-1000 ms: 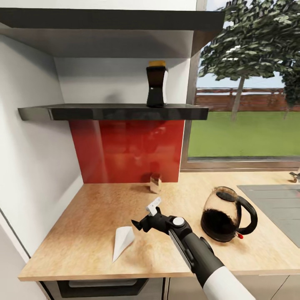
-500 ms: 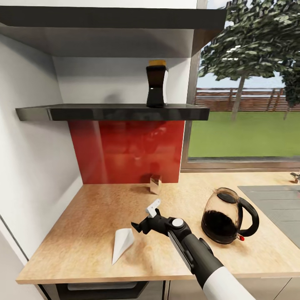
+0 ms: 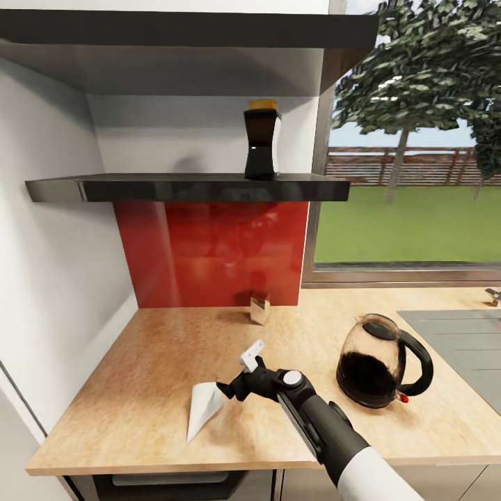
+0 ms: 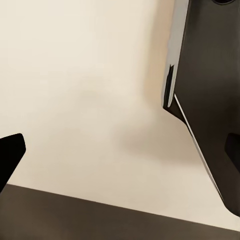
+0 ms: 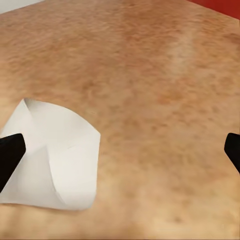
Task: Set up a coffee station on the kitchen countertop: keep the coffee maker on the countertop, move the bottle of coffee from the kitchen shelf to the counter next to the coffee maker, place a paper coffee filter on top of the coffee maker, put the saucer next to the coffee maker with the coffee cup on the saucer, and place the electric kettle next to the coffee maker.
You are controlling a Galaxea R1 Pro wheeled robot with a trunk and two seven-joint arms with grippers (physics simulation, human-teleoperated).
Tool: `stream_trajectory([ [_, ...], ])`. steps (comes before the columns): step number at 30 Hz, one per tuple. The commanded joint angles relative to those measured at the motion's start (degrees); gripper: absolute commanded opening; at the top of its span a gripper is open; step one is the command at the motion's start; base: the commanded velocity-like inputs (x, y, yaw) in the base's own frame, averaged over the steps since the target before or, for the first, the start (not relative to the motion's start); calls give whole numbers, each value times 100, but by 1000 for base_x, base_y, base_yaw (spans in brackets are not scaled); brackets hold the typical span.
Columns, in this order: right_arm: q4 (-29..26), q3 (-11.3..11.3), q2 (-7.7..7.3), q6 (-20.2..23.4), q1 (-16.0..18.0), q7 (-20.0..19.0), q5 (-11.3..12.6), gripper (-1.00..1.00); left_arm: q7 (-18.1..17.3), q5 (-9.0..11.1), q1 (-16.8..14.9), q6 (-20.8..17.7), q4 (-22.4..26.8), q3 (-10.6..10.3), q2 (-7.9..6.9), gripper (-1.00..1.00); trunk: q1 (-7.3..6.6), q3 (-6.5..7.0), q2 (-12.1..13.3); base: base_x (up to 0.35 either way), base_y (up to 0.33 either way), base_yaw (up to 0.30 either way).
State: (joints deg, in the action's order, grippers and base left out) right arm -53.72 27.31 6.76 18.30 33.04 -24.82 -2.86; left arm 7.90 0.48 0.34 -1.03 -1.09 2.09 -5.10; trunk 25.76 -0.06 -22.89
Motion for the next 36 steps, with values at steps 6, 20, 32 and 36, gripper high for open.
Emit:
stream_trajectory([
  [6, 20, 10, -6, 25, 0, -23, -30, 100, 10, 4, 1, -11, 3, 19, 5, 100, 3, -1, -3, 84, -21, 0],
  [20, 11, 8, -28, 25, 0, -23, -26, 100, 16, 4, 1, -11, 3, 19, 9, 100, 3, -1, -3, 32, -65, 0],
  [32, -276, -23, -194, 30, 8, -1053, -223, 100, 11, 4, 2, -11, 3, 19, 15, 100, 3, -1, -3, 0, 0, 0],
  [36, -381, -26, -199, 33, 13, -1115, -568, 100, 10, 4, 1, -11, 3, 19, 17, 100, 3, -1, -3, 0, 0, 0],
])
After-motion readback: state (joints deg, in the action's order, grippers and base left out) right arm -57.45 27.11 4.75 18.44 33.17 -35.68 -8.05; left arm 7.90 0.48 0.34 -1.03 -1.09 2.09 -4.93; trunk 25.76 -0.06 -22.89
